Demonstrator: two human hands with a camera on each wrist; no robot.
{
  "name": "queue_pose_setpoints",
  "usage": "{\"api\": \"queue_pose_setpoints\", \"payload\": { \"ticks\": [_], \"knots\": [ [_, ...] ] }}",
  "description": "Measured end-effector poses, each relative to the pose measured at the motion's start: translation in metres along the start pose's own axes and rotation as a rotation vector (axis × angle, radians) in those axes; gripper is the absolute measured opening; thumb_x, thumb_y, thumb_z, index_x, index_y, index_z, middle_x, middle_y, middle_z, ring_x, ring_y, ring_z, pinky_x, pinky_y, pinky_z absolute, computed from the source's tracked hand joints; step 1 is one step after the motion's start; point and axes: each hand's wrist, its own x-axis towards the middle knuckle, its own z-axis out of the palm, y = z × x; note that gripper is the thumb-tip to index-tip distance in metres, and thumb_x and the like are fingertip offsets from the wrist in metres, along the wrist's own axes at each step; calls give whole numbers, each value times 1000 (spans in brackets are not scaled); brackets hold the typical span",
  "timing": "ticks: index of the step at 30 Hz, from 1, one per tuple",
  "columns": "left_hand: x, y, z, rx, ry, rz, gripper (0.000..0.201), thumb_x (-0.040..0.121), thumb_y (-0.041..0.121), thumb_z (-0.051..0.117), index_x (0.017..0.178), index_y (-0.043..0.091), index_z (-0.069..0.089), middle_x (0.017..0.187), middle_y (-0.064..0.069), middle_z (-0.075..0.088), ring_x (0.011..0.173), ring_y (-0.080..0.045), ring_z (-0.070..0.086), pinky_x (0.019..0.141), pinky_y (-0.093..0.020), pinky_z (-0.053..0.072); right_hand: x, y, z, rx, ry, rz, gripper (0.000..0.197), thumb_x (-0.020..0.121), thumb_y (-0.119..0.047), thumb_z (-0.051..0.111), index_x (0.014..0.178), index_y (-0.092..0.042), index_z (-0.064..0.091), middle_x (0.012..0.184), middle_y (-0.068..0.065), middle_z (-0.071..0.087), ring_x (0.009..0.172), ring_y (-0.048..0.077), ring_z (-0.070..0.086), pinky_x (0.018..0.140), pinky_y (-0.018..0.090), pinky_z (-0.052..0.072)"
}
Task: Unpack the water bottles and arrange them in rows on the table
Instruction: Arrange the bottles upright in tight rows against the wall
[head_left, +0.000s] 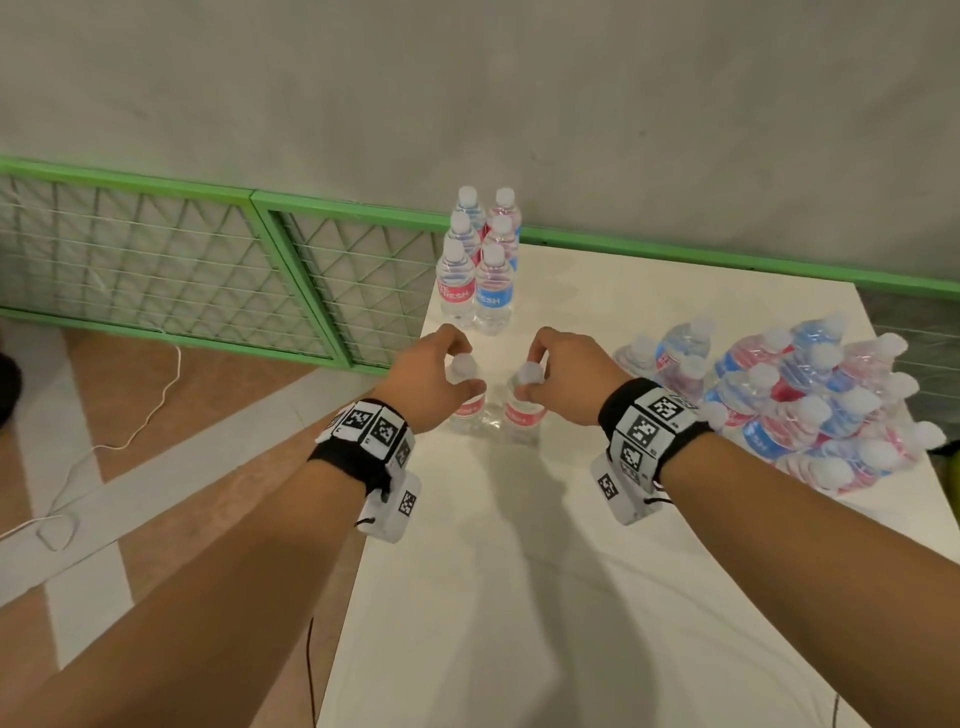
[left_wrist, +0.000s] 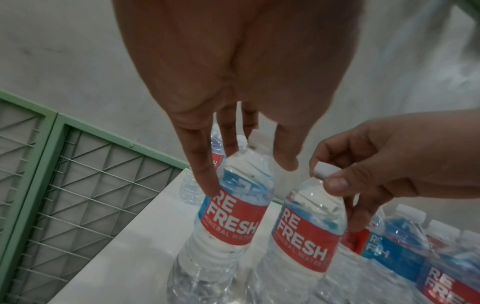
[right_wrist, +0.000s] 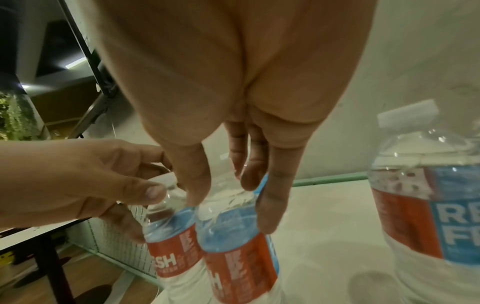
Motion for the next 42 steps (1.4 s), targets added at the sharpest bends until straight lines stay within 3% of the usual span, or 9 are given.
{"api": "queue_pose_setpoints", "payload": {
  "ticks": [5,9,14,19,22,26,30,39,42],
  "knots": [
    [-4,-12,0,-63,-53,85,49,75,11,73,117,33,59,118,14,60,104,-11,59,91,-31,51,0,-1,-1,-88,-128,-210,58,68,-10,72,118,-36,57,115,-2,46,98,18,57,85,30,50],
    [1,-16,4,-51,-9,24,44,80,9,73,115,32,60,114,10,65,101,-14,62,85,-28,49,2,-5,5,-191,-201,-242,43,73,-2,64,105,-29,69,116,-1,51,103,22,57,89,31,46],
    [13,-19,3,-36,32,3,43,81,10,72,116,30,58,112,4,66,98,-20,63,87,-36,52,20,-10,9,-105,-71,-100,44,77,-26,75,118,-29,60,102,0,42,88,23,54,77,29,43],
    [28,-22,-3,-28,49,-18,42,80,13,73,115,32,58,113,6,66,97,-21,64,86,-35,52,38,-16,13,-101,9,-30,55,74,-51,75,116,-23,53,102,2,41,83,23,53,75,31,45],
    [36,-24,-7,-9,59,-15,43,82,10,72,117,30,58,112,3,66,97,-21,63,81,-31,49,39,-16,5,-85,-66,-108,56,71,-36,80,120,-29,54,111,-1,40,89,20,55,83,30,48],
    [44,-28,-11,2,84,-29,43,83,10,71,119,30,57,113,3,65,98,-21,61,79,-27,45,42,-10,2,-151,-168,-213,53,71,-2,65,115,-32,62,113,-3,48,101,21,56,89,32,49],
    [50,-30,-11,-7,87,-23,44,83,8,71,119,29,57,116,1,65,101,-23,62,83,-28,46,51,-10,6,-131,-102,-154,52,78,-8,69,122,-32,57,105,-2,43,93,20,51,81,24,40],
    [65,-31,-13,3,99,-5,47,85,11,70,128,25,56,123,-1,63,109,-23,61,87,-25,43,79,-16,15,20,47,-74,53,80,-21,76,128,-25,52,102,2,41,89,24,51,83,27,40],
    [72,-31,-13,10,100,1,50,85,10,70,130,25,54,127,-3,58,109,-25,60,93,-32,47,90,-18,13,39,72,-61,54,79,-20,77,127,-22,53,101,3,42,93,27,54,83,28,41]
  ]
}}
